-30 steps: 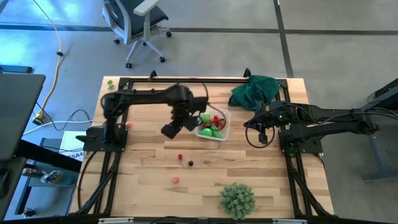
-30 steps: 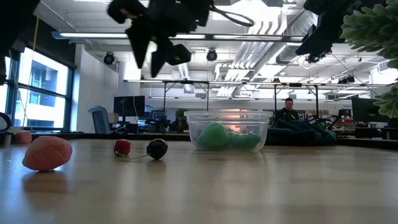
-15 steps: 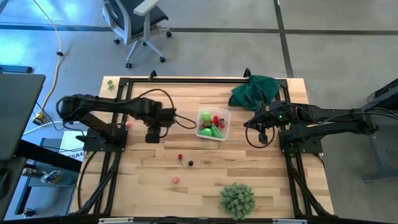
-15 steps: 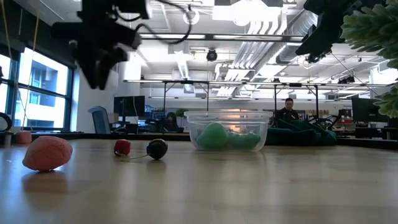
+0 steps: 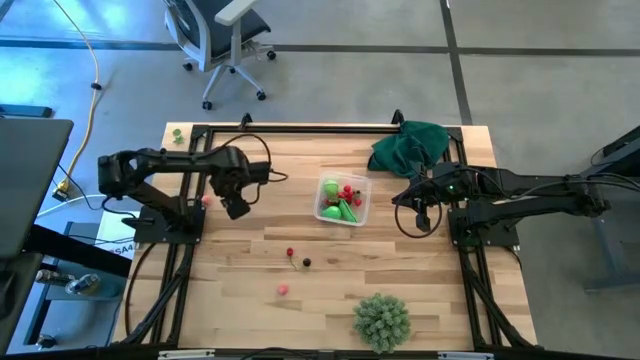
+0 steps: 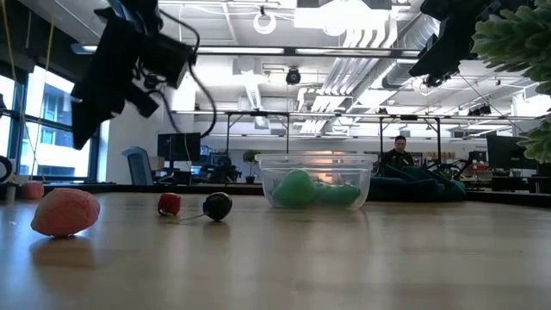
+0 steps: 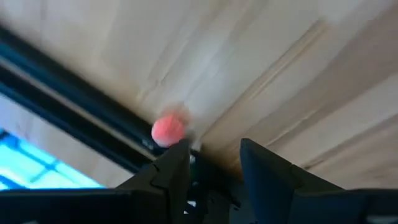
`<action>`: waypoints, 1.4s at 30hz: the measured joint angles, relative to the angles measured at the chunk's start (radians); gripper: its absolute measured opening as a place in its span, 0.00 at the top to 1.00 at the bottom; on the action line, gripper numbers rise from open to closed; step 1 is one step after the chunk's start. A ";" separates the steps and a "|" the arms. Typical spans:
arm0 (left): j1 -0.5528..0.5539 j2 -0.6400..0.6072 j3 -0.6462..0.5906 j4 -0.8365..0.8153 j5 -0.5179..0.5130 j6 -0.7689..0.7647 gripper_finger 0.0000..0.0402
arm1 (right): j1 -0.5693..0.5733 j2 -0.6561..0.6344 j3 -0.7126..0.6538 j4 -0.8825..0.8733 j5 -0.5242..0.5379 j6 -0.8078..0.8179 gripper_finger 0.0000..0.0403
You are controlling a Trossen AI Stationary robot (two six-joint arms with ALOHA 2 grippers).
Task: Pick and placing Produce into tupperware
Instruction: Put the pink peach into the transparent bin
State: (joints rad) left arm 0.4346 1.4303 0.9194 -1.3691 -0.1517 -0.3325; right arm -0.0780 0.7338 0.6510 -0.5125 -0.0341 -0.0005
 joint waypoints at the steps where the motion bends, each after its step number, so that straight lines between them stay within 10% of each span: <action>1: 0.015 0.000 -0.017 -0.001 0.001 -0.017 0.68 | 0.000 0.000 0.000 0.000 0.000 0.000 0.94; 13: 0.111 0.000 -0.153 0.012 -0.006 -0.269 0.68 | 0.000 0.000 0.000 0.000 0.000 0.000 0.94; 42: 0.312 0.001 -0.263 0.131 -0.121 -0.223 0.68 | 0.000 0.000 0.000 0.000 0.000 0.000 0.94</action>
State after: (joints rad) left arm 0.7462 1.4315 0.6567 -1.2386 -0.2727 -0.5556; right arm -0.0780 0.7335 0.6512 -0.5121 -0.0341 -0.0004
